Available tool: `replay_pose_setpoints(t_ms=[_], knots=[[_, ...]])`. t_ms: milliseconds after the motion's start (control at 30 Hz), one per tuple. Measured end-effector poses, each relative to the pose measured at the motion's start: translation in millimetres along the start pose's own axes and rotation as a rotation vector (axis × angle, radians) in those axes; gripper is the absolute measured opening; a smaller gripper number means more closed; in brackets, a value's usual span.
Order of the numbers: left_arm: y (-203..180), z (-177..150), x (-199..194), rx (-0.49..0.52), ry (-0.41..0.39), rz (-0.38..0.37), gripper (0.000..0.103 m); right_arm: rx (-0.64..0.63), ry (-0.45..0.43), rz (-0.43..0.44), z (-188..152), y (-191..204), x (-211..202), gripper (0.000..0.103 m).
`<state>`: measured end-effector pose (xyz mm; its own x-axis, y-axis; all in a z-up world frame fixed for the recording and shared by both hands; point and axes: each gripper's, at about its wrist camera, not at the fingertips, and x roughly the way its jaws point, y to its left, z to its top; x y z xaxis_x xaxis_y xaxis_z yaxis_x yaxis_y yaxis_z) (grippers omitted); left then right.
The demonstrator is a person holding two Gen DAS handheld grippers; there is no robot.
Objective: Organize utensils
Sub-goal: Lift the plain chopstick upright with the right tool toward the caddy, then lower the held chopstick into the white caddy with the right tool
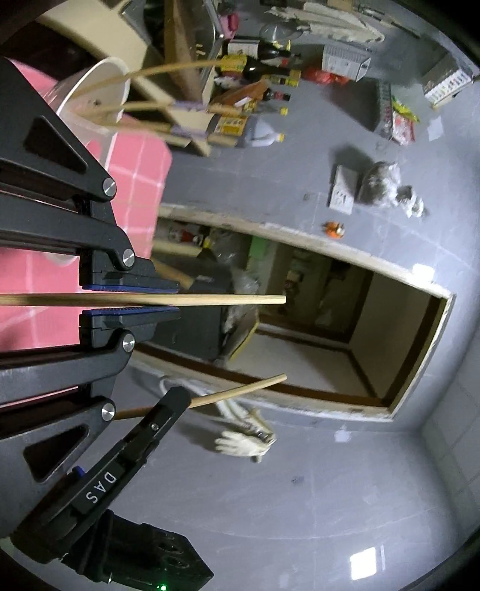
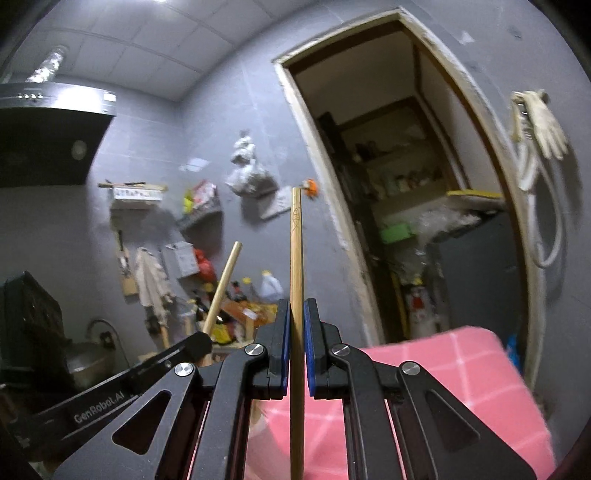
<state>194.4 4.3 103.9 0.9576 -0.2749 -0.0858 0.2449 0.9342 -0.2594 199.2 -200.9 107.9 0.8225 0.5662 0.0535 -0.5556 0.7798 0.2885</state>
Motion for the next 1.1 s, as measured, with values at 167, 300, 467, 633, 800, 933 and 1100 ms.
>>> replay_pose_setpoints(t_ms=[167,300,467,633,800,933,1100], knots=[[41.7,18.1,-14.9,-0.061,-0.06,0.052,0.005,0.074,-0.051,0.104,5.5,11.8,29.1,0.005],[69.6,29.9,-18.9,-0.079,-0.104,0.095,0.005,0.12,-0.08,0.134,2.2,14.6,45.9,0.005],[95.4,37.8,-22.0,-0.103,-0.153,0.146,0.005,0.13,-0.109,0.122,-5.2,23.1,57.8,0.005],[113.1,41.1,-21.2,-0.107,-0.194,0.181,0.005,0.105,-0.153,0.072,-11.7,35.4,64.5,0.005],[132.8,37.2,-21.3,-0.125,-0.225,0.196,0.005,0.079,-0.175,0.009,-17.8,45.5,72.8,0.005],[153.3,31.6,-18.7,-0.171,-0.236,0.196,0.005,0.07,-0.18,-0.05,-24.6,47.2,76.7,0.005],[170.1,23.8,-19.4,-0.223,-0.256,0.205,0.005,0.071,-0.182,-0.082,-34.1,44.3,80.3,0.005]])
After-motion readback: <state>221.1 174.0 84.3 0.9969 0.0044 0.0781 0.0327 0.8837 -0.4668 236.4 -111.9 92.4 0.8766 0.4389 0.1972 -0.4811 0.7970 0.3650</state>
